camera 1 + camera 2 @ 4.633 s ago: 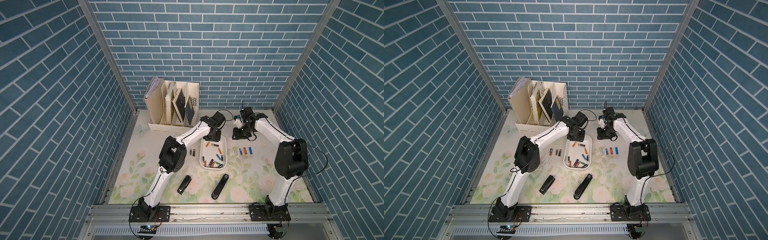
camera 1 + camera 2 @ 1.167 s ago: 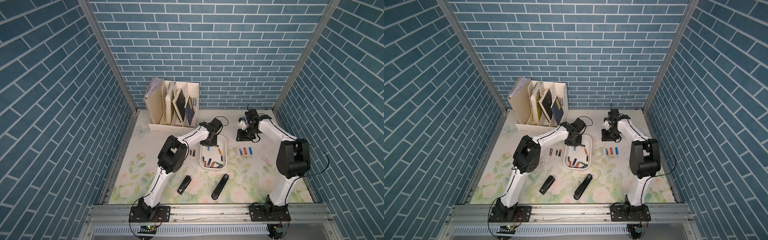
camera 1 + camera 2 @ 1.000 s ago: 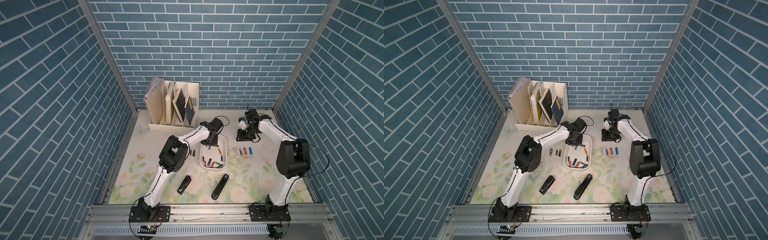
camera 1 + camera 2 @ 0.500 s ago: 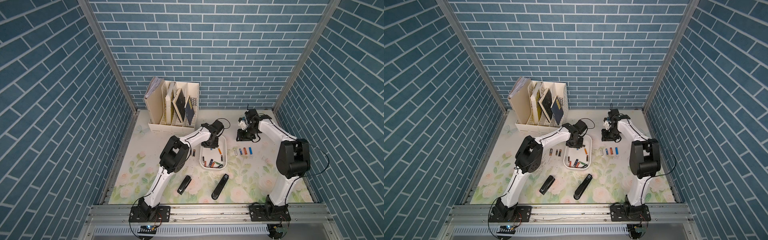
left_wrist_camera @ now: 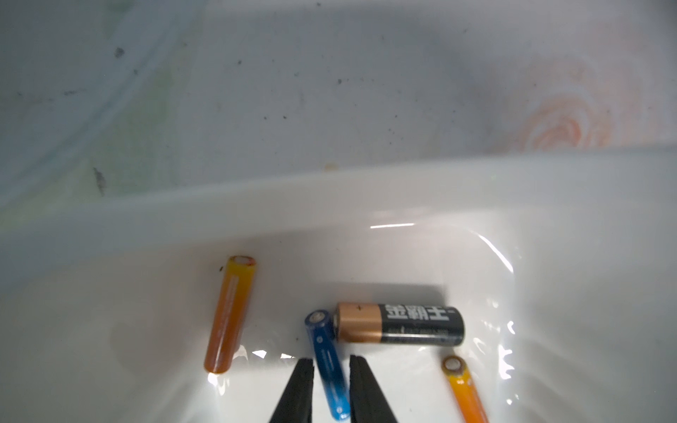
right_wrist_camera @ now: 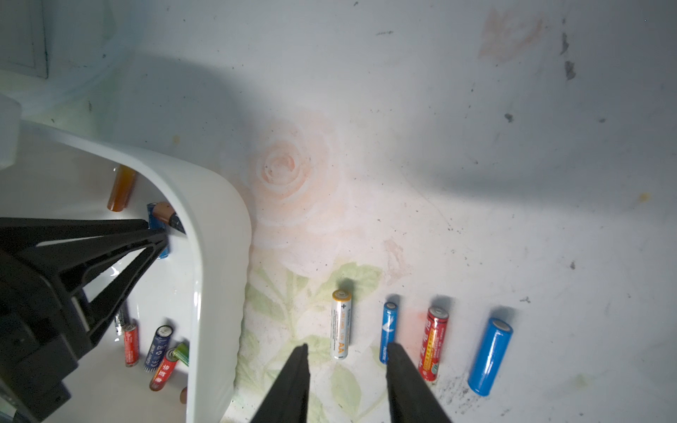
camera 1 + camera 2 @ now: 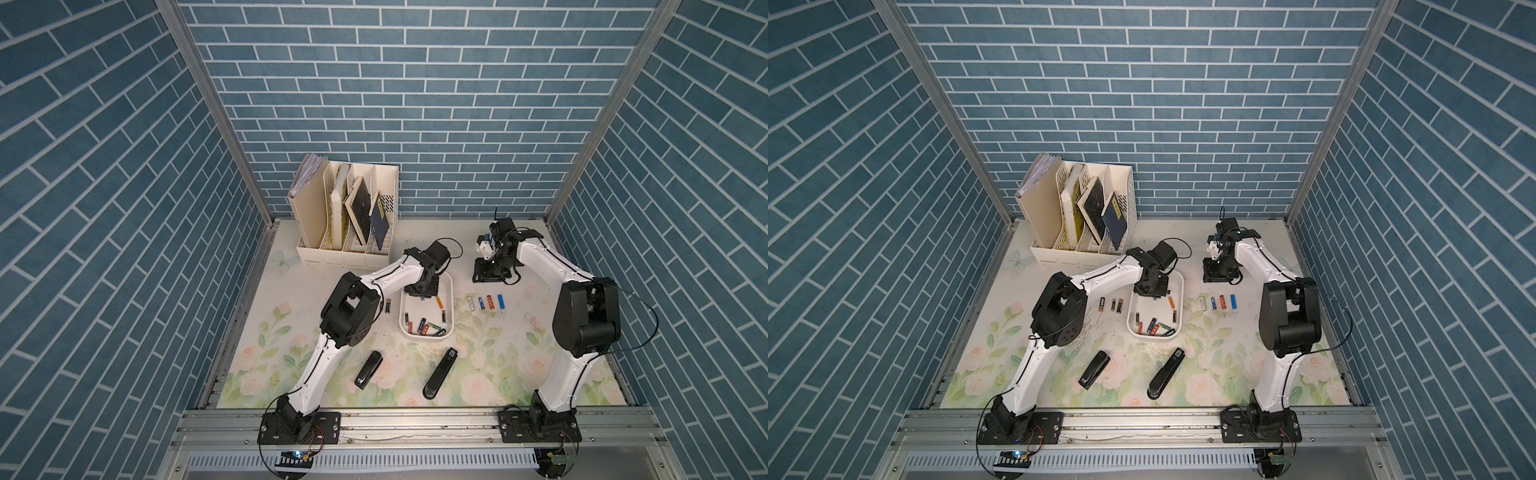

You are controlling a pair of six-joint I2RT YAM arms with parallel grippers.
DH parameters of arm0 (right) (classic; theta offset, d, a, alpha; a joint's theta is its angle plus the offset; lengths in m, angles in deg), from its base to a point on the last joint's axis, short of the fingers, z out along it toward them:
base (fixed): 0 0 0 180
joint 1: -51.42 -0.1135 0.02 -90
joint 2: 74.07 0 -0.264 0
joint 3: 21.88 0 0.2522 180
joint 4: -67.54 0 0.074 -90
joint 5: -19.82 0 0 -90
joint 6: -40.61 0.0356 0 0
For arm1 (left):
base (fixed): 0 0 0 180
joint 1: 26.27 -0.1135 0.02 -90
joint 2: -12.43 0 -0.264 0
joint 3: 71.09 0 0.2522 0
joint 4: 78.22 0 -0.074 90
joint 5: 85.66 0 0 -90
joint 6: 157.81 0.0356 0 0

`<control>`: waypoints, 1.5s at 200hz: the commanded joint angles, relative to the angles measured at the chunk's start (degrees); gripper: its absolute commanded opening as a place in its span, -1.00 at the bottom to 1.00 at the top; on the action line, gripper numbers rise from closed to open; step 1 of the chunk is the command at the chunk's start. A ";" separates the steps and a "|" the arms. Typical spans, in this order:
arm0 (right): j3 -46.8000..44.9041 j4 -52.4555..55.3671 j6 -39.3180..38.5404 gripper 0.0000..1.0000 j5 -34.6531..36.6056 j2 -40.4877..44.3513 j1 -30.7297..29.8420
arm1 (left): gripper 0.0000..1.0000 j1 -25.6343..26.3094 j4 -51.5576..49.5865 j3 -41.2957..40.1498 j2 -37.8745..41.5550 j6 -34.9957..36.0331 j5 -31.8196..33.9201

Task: Take the batteries out of the storage box
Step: Pick up the battery from the storage box.

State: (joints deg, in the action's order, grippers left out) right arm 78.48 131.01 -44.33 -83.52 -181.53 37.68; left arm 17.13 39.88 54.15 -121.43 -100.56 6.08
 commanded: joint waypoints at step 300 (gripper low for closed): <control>0.54 0.91 -1.37 -0.23 -0.46 1.20 0.11 | -0.70 1.51 6.98 -15.07 11.08 -2.30 0.99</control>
State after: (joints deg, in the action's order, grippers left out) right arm 78.48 131.01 -44.35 -83.54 -181.53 37.68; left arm 18.39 48.21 40.53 -113.59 -102.13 7.50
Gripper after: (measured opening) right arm 0.384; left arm 0.159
